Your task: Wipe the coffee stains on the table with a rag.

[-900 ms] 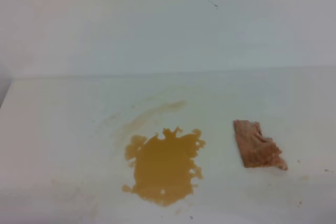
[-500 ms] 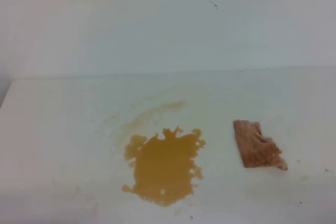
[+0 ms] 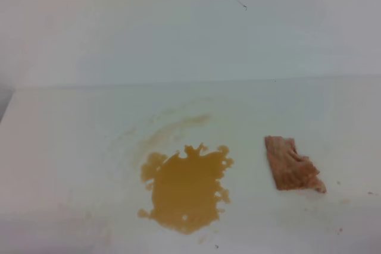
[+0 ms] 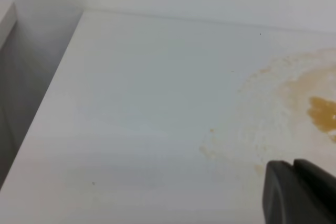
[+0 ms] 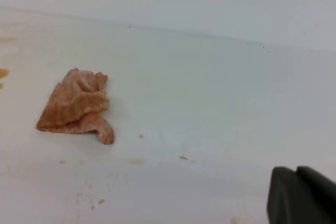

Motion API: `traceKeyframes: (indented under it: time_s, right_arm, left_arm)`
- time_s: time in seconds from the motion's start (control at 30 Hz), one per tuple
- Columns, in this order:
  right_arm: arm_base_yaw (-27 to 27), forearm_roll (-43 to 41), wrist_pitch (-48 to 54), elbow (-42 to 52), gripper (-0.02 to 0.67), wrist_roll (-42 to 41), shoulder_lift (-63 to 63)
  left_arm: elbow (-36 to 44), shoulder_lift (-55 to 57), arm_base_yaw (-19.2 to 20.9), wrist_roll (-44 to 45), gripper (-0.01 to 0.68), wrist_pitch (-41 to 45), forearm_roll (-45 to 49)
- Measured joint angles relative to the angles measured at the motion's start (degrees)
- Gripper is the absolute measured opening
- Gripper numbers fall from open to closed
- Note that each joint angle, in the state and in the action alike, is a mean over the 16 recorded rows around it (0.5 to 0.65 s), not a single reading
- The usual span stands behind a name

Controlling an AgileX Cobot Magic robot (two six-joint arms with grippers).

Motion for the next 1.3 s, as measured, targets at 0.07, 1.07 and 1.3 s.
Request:
traceKeyframes:
  time_s: [0.07,1.07,1.3]
  right_arm:
    - [0.0,0.0,0.0,0.0,-0.003,0.0,0.0]
    - [0.0,-0.2,-12.5,-0.1,-0.003,0.3,0.1]
    - [0.0,2.6,-21.6,-0.5,-0.003,5.4,0.1]
  left_arm:
    - [0.0,0.0,0.0,0.0,-0.003,-0.1,0.0]
    - [0.0,0.0,0.0,0.0,-0.003,-0.3,0.0]
    - [0.0,0.0,0.0,0.0,-0.003,-0.2,0.0]
